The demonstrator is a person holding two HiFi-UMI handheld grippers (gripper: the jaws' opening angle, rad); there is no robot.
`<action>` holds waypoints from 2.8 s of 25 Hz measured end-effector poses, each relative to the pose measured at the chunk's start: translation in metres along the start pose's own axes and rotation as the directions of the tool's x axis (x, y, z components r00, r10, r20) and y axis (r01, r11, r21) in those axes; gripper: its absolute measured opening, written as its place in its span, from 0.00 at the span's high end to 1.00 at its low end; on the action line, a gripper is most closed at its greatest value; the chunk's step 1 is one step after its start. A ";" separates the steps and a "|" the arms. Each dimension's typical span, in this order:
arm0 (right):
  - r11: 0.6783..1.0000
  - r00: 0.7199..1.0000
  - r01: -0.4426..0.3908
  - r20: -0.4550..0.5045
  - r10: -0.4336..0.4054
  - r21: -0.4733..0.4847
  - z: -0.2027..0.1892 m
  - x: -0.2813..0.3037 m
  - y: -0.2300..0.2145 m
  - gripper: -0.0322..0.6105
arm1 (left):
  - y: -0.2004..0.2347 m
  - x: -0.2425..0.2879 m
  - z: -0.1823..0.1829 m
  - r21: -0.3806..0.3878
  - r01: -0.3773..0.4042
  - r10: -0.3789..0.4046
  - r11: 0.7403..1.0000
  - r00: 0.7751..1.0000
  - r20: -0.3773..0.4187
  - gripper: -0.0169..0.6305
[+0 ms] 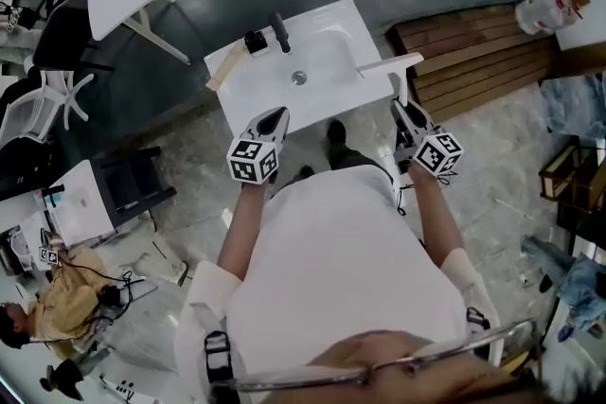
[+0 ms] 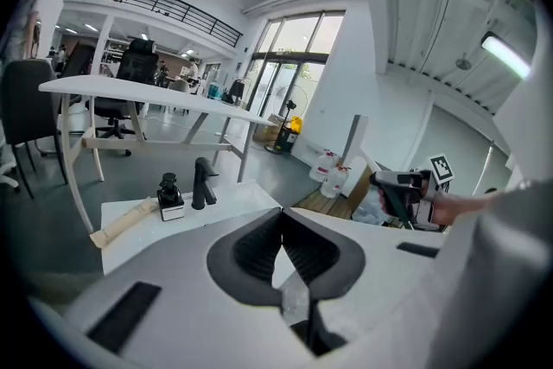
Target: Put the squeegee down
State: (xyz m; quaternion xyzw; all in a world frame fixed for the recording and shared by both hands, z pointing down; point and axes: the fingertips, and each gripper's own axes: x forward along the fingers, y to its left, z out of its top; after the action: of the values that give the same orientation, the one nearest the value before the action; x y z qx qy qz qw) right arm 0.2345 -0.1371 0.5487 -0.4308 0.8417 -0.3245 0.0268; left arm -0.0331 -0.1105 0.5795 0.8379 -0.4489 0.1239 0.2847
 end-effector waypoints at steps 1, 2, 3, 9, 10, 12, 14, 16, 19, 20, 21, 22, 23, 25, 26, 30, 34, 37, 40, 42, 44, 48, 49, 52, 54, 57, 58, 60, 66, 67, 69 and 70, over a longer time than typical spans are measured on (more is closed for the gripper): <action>1.000 1.000 -0.013 -0.009 0.013 0.002 0.003 0.006 -0.004 0.80 | 0.000 0.002 0.002 -0.005 -0.012 0.012 1.000 1.000 0.001 0.97; 1.000 1.000 -0.025 -0.017 0.025 0.005 0.006 0.011 -0.007 0.80 | -0.001 0.005 0.003 -0.011 -0.024 0.024 1.000 1.000 0.002 0.97; 0.999 0.999 -0.037 -0.024 0.037 0.008 0.008 0.016 -0.011 0.80 | -0.001 0.007 0.005 -0.017 -0.035 0.035 0.999 0.999 0.005 0.97; 0.995 0.992 -0.098 -0.077 0.099 0.010 0.023 0.047 -0.033 0.80 | 0.000 0.023 0.013 -0.081 -0.097 0.099 0.992 0.995 0.027 0.97; 0.994 0.990 -0.108 -0.085 0.108 0.010 0.025 0.052 -0.036 0.80 | 0.000 0.026 0.014 -0.091 -0.105 0.108 0.990 0.994 0.028 0.97; 0.992 0.986 -0.127 -0.103 0.128 0.011 0.028 0.061 -0.042 0.80 | 0.002 0.032 0.015 -0.109 -0.122 0.126 0.986 0.992 0.031 0.97; 0.990 0.982 -0.142 -0.122 0.143 0.012 0.031 0.070 -0.048 0.80 | 0.004 0.038 0.018 -0.127 -0.138 0.144 0.982 0.989 0.034 0.97; 0.988 0.978 -0.152 -0.140 0.152 0.010 0.034 0.078 -0.056 0.80 | 0.004 0.044 0.020 -0.145 -0.153 0.159 0.978 0.986 0.037 0.97; 0.988 0.974 -0.157 -0.167 0.156 0.009 0.035 0.090 -0.067 0.80 | 0.005 0.049 0.018 -0.167 -0.173 0.181 0.971 0.983 0.034 0.97; 0.988 0.972 -0.157 -0.174 0.156 0.009 0.035 0.094 -0.069 0.80 | 0.005 0.049 0.017 -0.172 -0.179 0.187 0.969 0.982 0.029 0.97; 0.988 0.971 -0.155 -0.180 0.154 0.008 0.035 0.098 -0.071 0.80 | 0.006 0.050 0.016 -0.176 -0.186 0.193 0.967 0.981 0.025 0.97; 0.988 0.971 -0.154 -0.185 0.152 0.006 0.035 0.102 -0.074 0.80 | 0.007 0.051 0.016 -0.180 -0.191 0.198 0.965 0.980 0.023 0.97; 0.988 0.971 -0.152 -0.189 0.150 0.001 0.035 0.107 -0.076 0.80 | 0.009 0.052 0.017 -0.184 -0.195 0.202 0.964 0.979 0.023 0.97; 0.988 0.969 -0.151 -0.200 0.147 -0.007 0.036 0.116 -0.081 0.80 | 0.012 0.054 0.017 -0.190 -0.202 0.209 0.961 0.978 0.021 0.97; 0.989 0.967 -0.151 -0.207 0.146 -0.008 0.034 0.120 -0.082 0.80 | 0.013 0.054 0.016 -0.193 -0.205 0.213 0.959 0.977 0.018 0.97; 0.990 0.962 -0.141 -0.237 0.136 -0.005 0.024 0.132 -0.082 0.80 | 0.018 0.049 0.011 -0.210 -0.215 0.220 0.954 0.975 0.005 0.97; 0.993 0.961 -0.118 -0.253 0.109 -0.021 0.016 0.143 -0.077 0.80 | 0.032 0.042 0.011 -0.224 -0.211 0.219 0.951 0.976 0.009 0.97; 0.995 0.963 -0.094 -0.259 0.080 -0.044 0.013 0.151 -0.072 0.80 | 0.044 0.040 0.011 -0.225 -0.196 0.204 0.954 0.979 0.012 0.97; 0.996 0.965 -0.064 -0.260 0.046 -0.062 0.011 0.156 -0.066 0.80 | 0.049 0.039 0.011 -0.216 -0.161 0.166 0.963 0.986 0.006 0.97; 0.996 0.965 -0.040 -0.261 0.019 -0.077 0.010 0.161 -0.064 0.80 | 0.050 0.041 0.012 -0.204 -0.131 0.134 0.970 0.991 -0.002 0.97; 0.995 0.964 -0.019 -0.267 -0.007 -0.096 0.008 0.167 -0.065 0.80 | 0.051 0.045 0.012 -0.200 -0.100 0.101 0.975 0.995 -0.008 0.97; 0.990 0.954 0.004 -0.296 -0.046 -0.139 -0.002 0.182 -0.068 0.80 | 0.051 0.057 0.011 -0.198 -0.044 0.041 0.979 0.999 -0.020 0.97; 0.988 0.951 0.005 -0.305 -0.053 -0.155 -0.005 0.187 -0.069 0.80 | 0.051 0.060 0.010 -0.196 -0.033 0.029 0.980 0.999 -0.021 0.97; 0.979 0.939 0.008 -0.335 -0.077 -0.203 -0.014 0.201 -0.073 0.80 | 0.053 0.065 0.010 -0.194 -0.007 0.002 0.981 1.000 -0.026 0.97; 0.972 0.930 0.010 -0.355 -0.095 -0.234 -0.019 0.209 -0.077 0.80 | 0.054 0.066 0.010 -0.199 0.001 -0.007 0.980 1.000 -0.029 0.97; 0.961 0.914 0.011 -0.387 -0.121 -0.277 -0.027 0.221 -0.085 0.80 | 0.060 0.064 0.009 -0.207 -0.002 -0.005 0.978 0.999 -0.032 0.97; 0.957 0.909 0.009 -0.397 -0.129 -0.290 -0.029 0.225 -0.088 0.80 | 0.063 0.063 0.009 -0.211 -0.007 0.000 0.977 0.999 -0.032 0.97; 0.949 0.897 0.006 -0.419 -0.144 -0.314 -0.035 0.233 -0.094 0.80 | 0.070 0.062 0.007 -0.223 -0.019 0.013 0.975 0.999 -0.031 0.97; 0.925 0.860 -0.012 -0.476 -0.184 -0.380 -0.054 0.255 -0.116 0.80 | 0.086 0.062 0.006 -0.254 -0.051 0.045 0.966 0.999 -0.030 0.97; 0.922 0.854 -0.016 -0.485 -0.189 -0.387 -0.057 0.259 -0.120 0.80 | 0.087 0.062 0.007 -0.258 -0.055 0.050 0.964 0.998 -0.029 0.97; 0.915 0.840 -0.025 -0.504 -0.199 -0.402 -0.062 0.263 -0.128 0.80 | 0.087 0.063 0.008 -0.267 -0.063 0.058 0.962 0.998 -0.029 0.97; 0.911 0.834 -0.031 -0.513 -0.203 -0.411 -0.064 0.266 -0.132 0.80 | 0.087 0.064 0.009 -0.270 -0.067 0.061 0.960 0.998 -0.030 0.97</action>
State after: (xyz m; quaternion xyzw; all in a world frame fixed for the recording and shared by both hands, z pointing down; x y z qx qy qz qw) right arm 0.1400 -0.3560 0.7364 -0.3546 0.8418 -0.2539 -0.3180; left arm -0.0687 -0.1971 0.6342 0.7748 -0.4855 0.0793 0.3972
